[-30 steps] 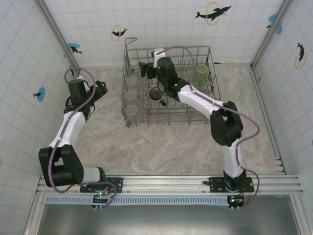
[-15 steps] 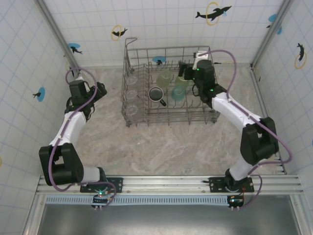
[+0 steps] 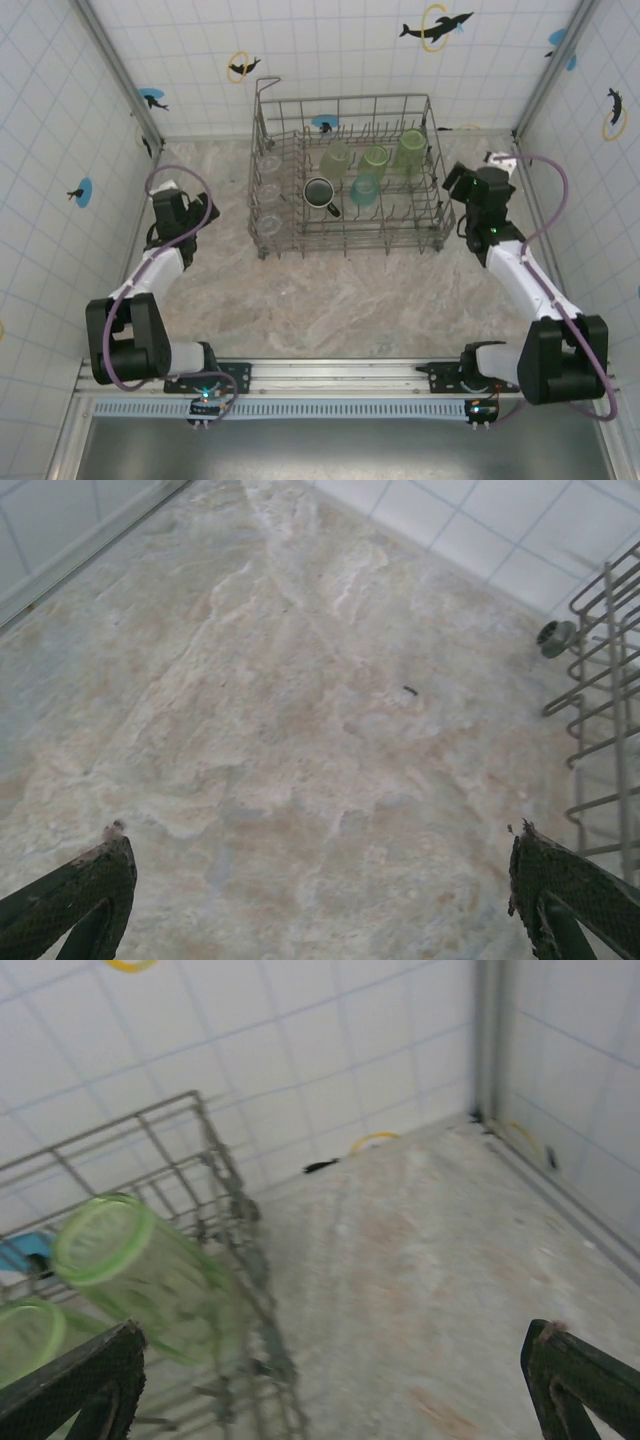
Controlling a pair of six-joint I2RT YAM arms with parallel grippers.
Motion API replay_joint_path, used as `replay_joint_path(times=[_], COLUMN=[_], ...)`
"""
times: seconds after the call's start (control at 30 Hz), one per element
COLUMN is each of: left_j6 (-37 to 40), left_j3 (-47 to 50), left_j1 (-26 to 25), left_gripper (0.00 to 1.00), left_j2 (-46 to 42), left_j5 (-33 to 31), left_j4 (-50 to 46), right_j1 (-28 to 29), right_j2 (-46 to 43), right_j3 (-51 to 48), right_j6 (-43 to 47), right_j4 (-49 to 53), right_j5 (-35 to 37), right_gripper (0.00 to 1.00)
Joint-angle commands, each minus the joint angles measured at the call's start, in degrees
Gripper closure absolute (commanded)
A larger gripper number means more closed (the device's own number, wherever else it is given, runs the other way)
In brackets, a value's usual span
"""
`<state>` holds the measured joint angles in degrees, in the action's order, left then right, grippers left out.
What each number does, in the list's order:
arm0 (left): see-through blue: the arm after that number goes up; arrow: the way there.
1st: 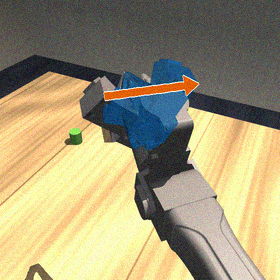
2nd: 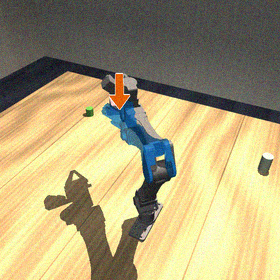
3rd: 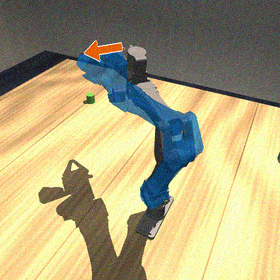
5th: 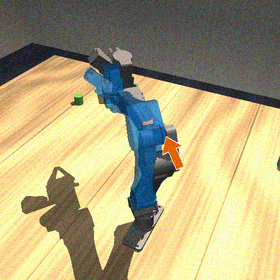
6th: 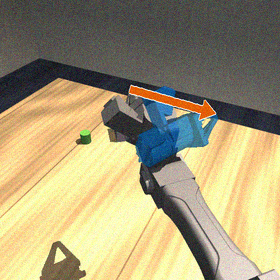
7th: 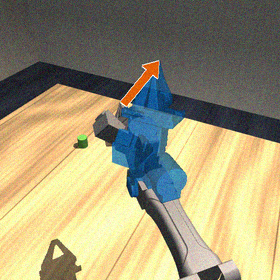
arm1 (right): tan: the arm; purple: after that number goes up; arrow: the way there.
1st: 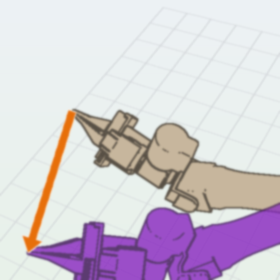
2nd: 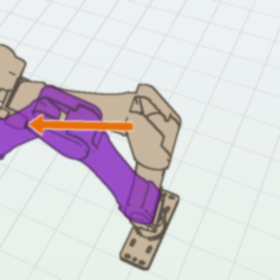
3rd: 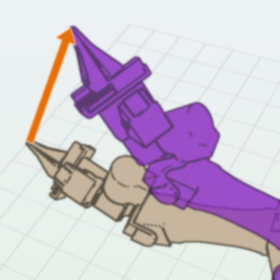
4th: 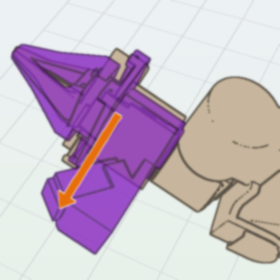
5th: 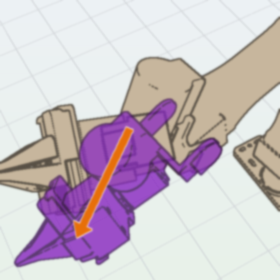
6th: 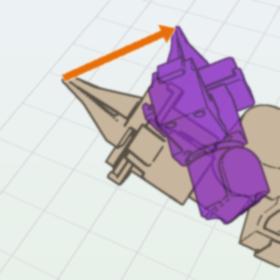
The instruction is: Load the cups into the dish rack
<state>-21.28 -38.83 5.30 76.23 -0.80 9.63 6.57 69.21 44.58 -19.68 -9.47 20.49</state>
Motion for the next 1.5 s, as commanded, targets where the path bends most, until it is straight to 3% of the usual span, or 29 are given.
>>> replay_joint_path(times=[0.0, 0.27, 0.47, 0.63, 0.83, 1.0, 1.13, 1.2, 1.47], left_j6=[1.66, 1.94, 3.79, 7.99, 13.27, 15.01, 16.74, 16.92, 17.76], left_j3=[6.08, 17.27, 29.05, 35.17, 40.02, 42.88, 43.0, 40.03, 39.27], left_j1=[-0.28, -1.71, -4.29, -4.6, -4.6, -4.51, -4.56, -4.55, -4.51], left_gripper=[0.02, 0.02, 0.02, 0.02, 0.02, 0.02, 0.02, 0.02, 0.02], left_j2=[-3.09, -7.04, -8.4, -6.09, 0.14, 3.79, 11.94, 10.19, 10.63], left_j5=[-2.41, -15.3, -25.22, -23.02, -14.41, -12.31, -8.11, -7.32, -5.89], left_j4=[7.17, 14.52, 27.12, 40.9, 56.52, 65.53, 75.37, 65.55, 64.86], right_j1=[-2.28, -4.98, -5.95, -5.95, -5.6, -5.25, -4.97, -4.9, -1.88], right_j2=[-4.05, -9.17, -11.11, -12.13, -13.66, -13.35, -10.87, -9.09, 3.99], right_j3=[-4.91, -15.01, -23.75, -30.85, -38.12, -43.71, -47.29, -48.27, -48.85], right_j6=[1.69, 4.0, 2.68, -1.64, 1.36, 3.54, 4.87, 4.92, 10.14], right_j4=[-2.37, -2.4, -6.91, -14.2, -23.43, -31.84, -39.5, -42.37, -58.09], right_j5=[5.12, 13.24, 13.5, 15.18, 17.76, 17.7, 15.38, 12.97, 8.98], right_gripper=[0.0, 0.0, 0.0, 0.0, 0.0, 0.0, 0.0, 0.0, 0.0])
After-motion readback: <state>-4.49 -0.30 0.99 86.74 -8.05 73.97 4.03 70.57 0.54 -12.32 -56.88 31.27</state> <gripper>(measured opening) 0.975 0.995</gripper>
